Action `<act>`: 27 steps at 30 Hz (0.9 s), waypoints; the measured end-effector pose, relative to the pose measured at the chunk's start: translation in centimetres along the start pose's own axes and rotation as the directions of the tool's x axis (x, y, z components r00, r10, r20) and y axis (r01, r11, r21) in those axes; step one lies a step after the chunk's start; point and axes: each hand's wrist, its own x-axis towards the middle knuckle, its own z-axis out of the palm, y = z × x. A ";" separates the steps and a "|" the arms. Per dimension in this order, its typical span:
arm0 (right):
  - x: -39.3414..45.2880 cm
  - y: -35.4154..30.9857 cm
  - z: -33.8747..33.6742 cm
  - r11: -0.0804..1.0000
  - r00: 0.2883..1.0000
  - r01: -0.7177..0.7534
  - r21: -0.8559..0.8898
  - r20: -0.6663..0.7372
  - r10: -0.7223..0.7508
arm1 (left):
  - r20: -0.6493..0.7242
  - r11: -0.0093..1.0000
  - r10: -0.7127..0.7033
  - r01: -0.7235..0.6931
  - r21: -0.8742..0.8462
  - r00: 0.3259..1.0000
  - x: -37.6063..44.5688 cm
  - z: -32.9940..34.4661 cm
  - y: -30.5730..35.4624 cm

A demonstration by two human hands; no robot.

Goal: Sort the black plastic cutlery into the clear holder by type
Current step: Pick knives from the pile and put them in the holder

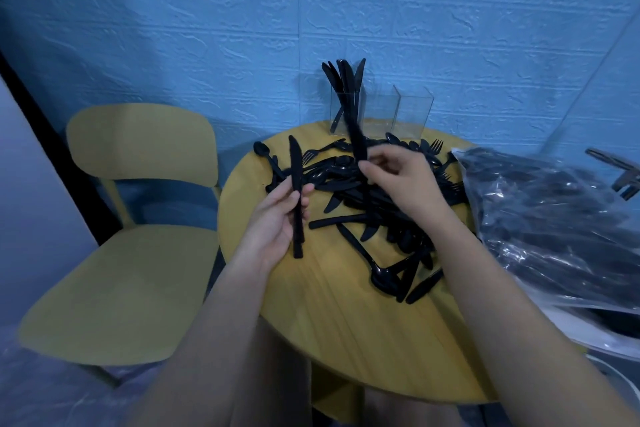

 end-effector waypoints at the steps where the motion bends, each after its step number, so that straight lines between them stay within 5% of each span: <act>1: 0.3 -0.4 0.3 0.992 0.999 -0.042 0.121 0.003 0.042 | 0.020 1.000 0.005 -0.005 0.002 1.000 0.0 0.5 -0.1; 3: 0.8 -0.7 0.9 0.946 0.992 -0.120 0.300 0.064 0.105 | 0.061 1.000 0.015 -0.017 0.022 0.998 0.1 1.3 -0.2; 6: 1.1 -0.3 2.2 0.928 0.978 -0.172 0.332 0.167 0.121 | 0.121 0.993 0.026 -0.040 0.109 0.992 0.0 1.9 -0.6; 14: 1.4 1.0 3.2 0.994 0.994 -0.043 -0.098 0.100 0.053 | 0.252 0.991 -0.048 0.015 0.132 0.966 -0.2 1.7 -0.9; 19: 1.2 1.1 2.3 0.970 0.989 0.032 -0.243 0.145 0.004 | 0.205 0.978 -0.002 -0.041 0.206 0.979 0.0 1.3 -1.0; 24: 0.8 2.8 0.4 0.768 0.900 0.233 -0.597 0.432 0.063 | 0.153 0.991 0.036 -0.055 0.124 0.988 -0.2 1.1 -0.8; 27: 0.7 3.3 1.2 0.671 0.856 0.322 -0.668 0.508 0.096 | 0.164 0.995 0.037 -0.052 0.084 0.986 -0.2 0.9 -0.8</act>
